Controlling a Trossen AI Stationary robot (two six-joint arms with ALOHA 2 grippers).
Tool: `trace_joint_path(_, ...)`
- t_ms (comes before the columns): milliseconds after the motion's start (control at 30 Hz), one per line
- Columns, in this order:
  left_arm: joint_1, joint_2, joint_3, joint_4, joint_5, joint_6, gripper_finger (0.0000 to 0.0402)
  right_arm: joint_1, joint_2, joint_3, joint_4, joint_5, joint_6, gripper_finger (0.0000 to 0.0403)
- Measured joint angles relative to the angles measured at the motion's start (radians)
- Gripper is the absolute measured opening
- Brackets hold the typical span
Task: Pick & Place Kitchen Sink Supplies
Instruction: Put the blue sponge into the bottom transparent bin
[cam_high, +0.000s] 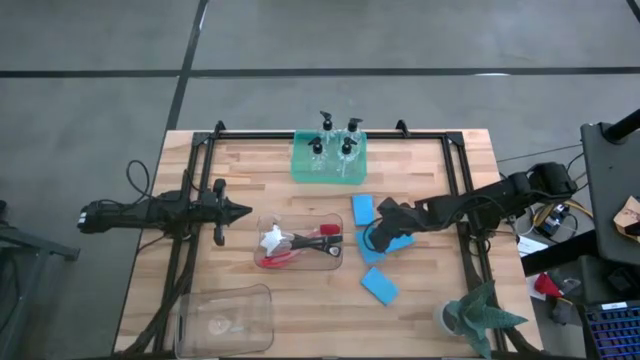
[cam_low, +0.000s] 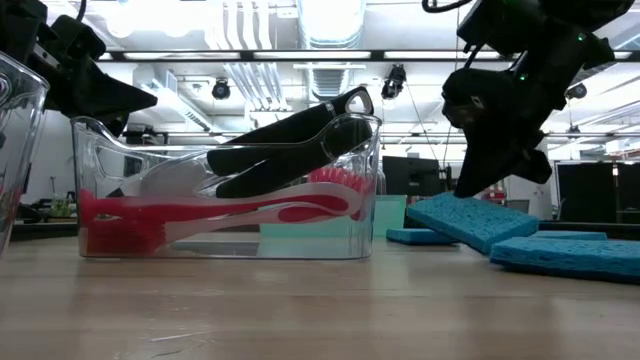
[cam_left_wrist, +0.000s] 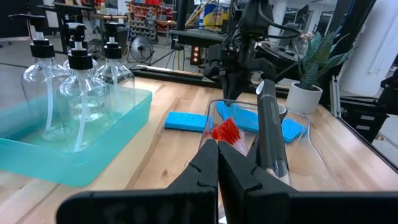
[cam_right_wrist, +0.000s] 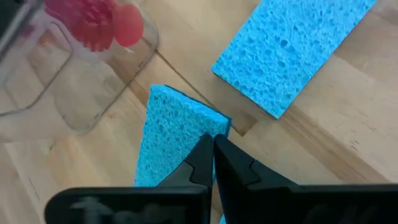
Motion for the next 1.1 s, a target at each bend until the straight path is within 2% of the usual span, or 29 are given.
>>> trace_joint_path(400, 0.0, 0.0, 0.0, 0.0, 0.0, 0.0, 0.0003, 0.001, -0.073, 0.0, 0.004, 0.052, -0.033, 0.0008)
trace_joint_path(1100, 0.0, 0.0, 0.0, 0.001, 0.0, 0.0, 0.0003, 0.001, -0.073, 0.0, 0.024, 0.05, -0.022, 0.0008)
